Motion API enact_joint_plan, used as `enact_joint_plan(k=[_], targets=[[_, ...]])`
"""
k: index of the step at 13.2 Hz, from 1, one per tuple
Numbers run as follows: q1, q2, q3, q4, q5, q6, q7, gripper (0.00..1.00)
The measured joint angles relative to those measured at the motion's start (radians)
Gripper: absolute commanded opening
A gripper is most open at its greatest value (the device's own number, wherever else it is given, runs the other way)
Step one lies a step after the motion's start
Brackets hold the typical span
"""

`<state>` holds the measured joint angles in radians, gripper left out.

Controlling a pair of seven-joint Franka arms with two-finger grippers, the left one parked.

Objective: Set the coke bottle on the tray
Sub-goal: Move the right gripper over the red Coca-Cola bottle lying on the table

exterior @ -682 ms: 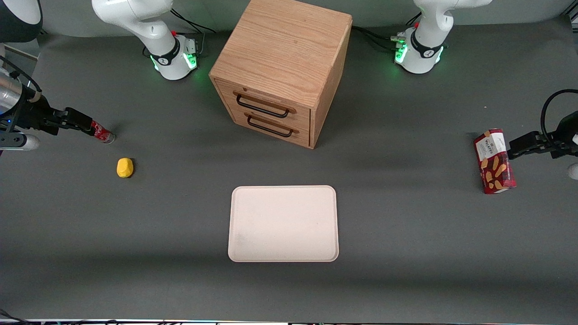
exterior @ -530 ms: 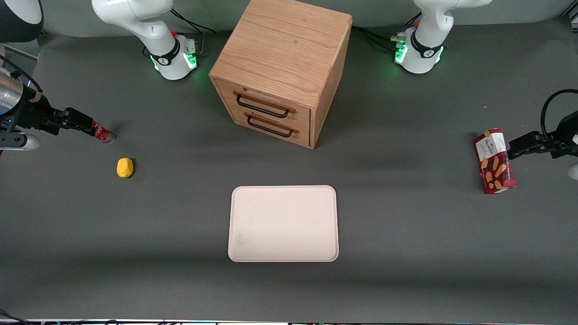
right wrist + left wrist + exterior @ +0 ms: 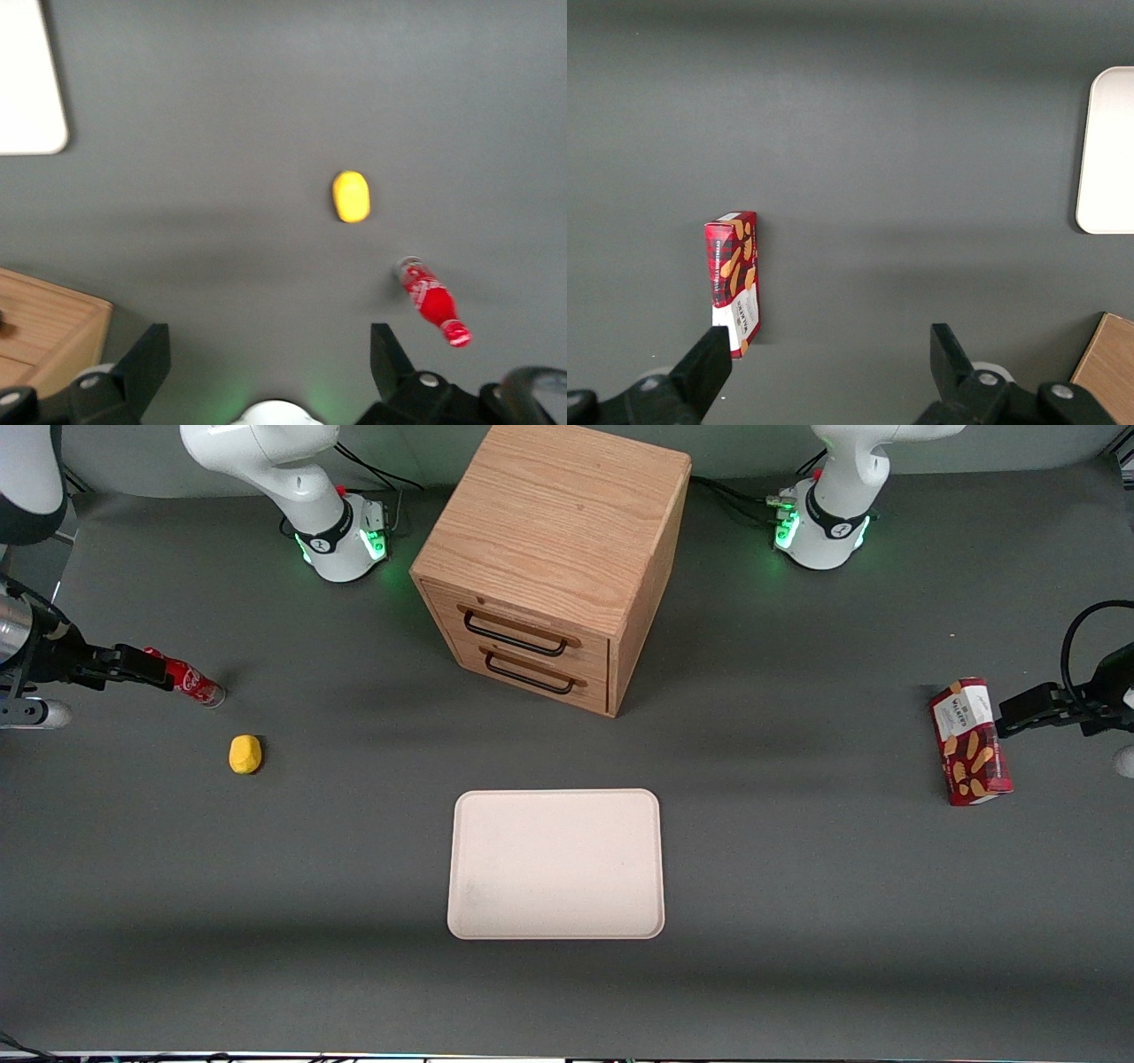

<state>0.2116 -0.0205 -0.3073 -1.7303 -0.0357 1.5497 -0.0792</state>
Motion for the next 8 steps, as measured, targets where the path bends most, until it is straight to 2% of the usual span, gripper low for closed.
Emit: enact_joint_plan(k=[4, 8], targets=[[-0.004, -0.133, -0.118, -0.271, -0.088, 0.186, -0.183, 1.0], [-0.005, -0.203, -0.252, -0.464, -0.132, 0.334, -0.357, 1.0]])
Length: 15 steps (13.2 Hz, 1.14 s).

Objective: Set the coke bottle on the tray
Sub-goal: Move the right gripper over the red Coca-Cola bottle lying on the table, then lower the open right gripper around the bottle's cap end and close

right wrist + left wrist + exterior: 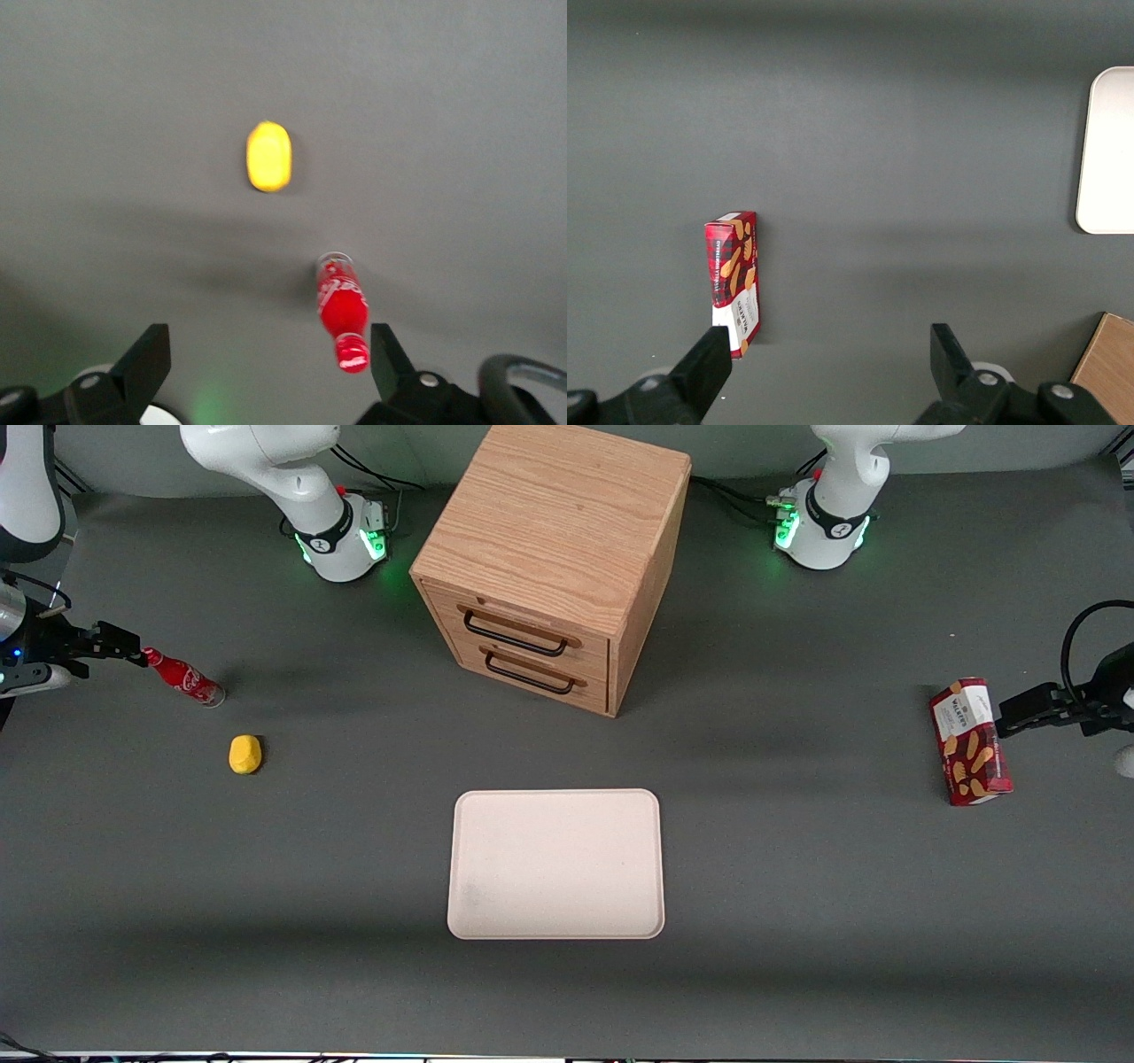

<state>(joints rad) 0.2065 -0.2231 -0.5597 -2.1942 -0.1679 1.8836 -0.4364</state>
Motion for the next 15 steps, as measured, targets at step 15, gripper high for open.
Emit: enact_joint_plan(k=[15], targets=[[0.001, -0.048, -0.2, -0.31, -0.188, 0.305, -0.089, 1.0]])
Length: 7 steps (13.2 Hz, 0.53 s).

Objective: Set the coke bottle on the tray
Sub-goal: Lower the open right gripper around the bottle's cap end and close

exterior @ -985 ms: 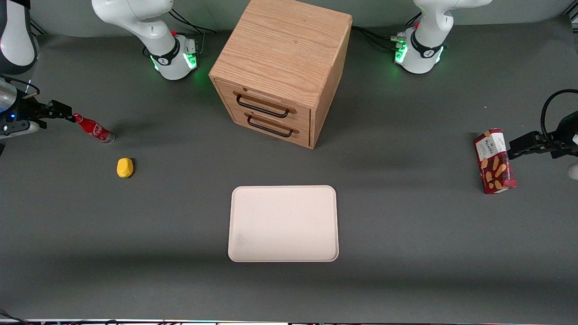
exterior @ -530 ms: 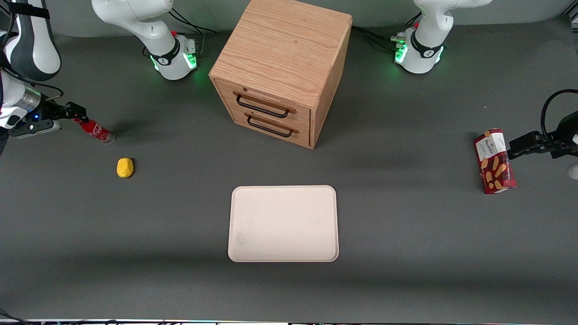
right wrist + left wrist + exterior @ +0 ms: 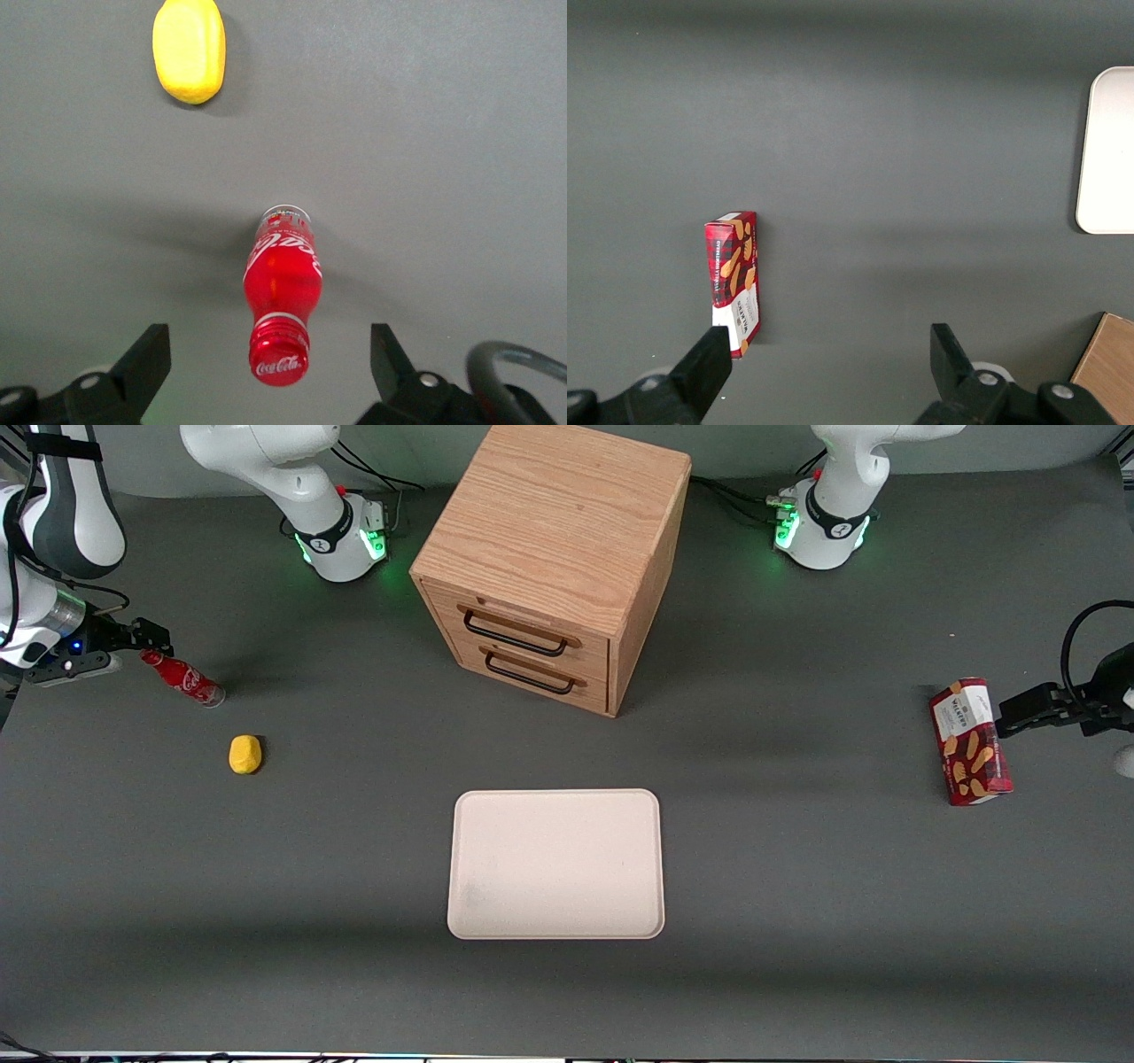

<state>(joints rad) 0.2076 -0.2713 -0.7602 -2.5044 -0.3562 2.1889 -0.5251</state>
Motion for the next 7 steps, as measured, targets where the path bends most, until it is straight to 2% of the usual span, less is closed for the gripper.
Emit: enact_joint_plan(k=[4, 7], targets=[[0.0, 0.0, -0.02, -0.031, -0.004, 0.044, -0.001, 1.0], [0.001, 0.0, -0.05, -0.057, -0.042, 0.084, -0.001, 0.98]])
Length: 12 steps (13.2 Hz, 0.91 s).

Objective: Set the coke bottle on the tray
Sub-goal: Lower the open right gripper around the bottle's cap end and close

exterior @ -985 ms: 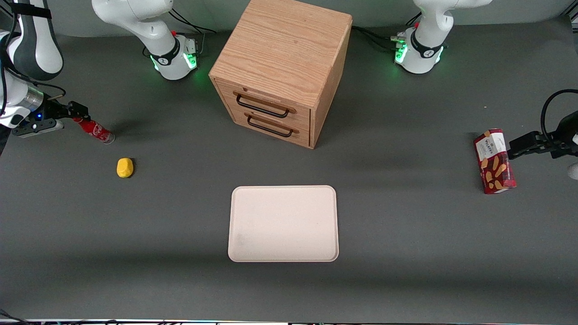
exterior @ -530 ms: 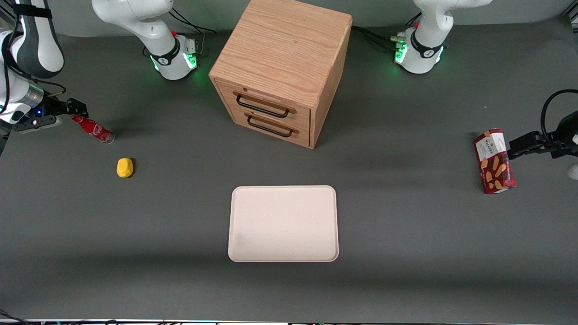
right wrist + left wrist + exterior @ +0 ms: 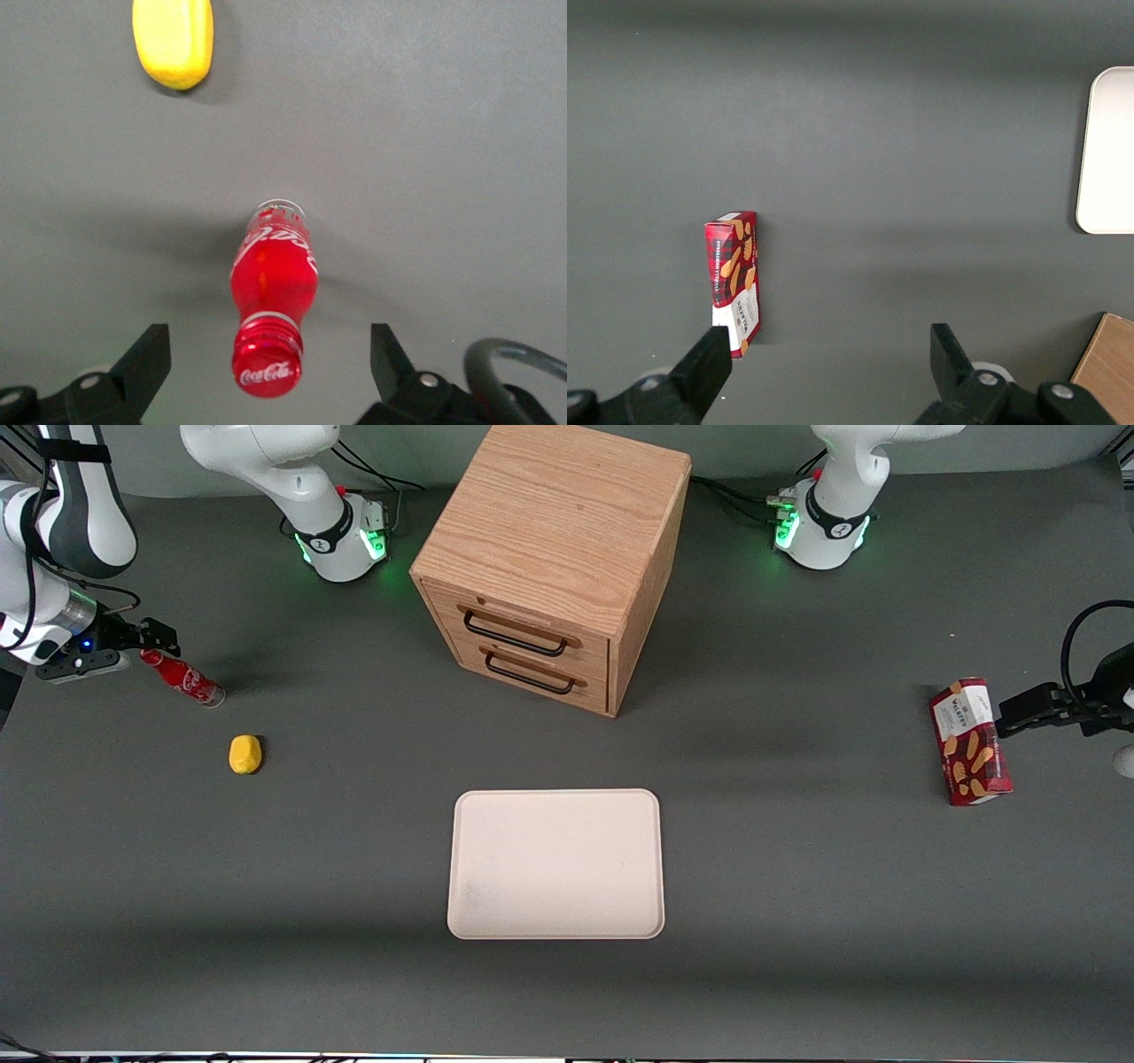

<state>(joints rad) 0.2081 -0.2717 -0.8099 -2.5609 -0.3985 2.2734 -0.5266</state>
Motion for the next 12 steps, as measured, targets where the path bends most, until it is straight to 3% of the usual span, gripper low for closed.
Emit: enact_joint_plan(k=[4, 12], targets=[[0.0, 0.0, -0.006, -0.004, -0.002, 0.005, -0.005, 0.79], [0.001, 0.0, -0.025, -0.008, -0.005, 0.022, -0.039, 0.09]])
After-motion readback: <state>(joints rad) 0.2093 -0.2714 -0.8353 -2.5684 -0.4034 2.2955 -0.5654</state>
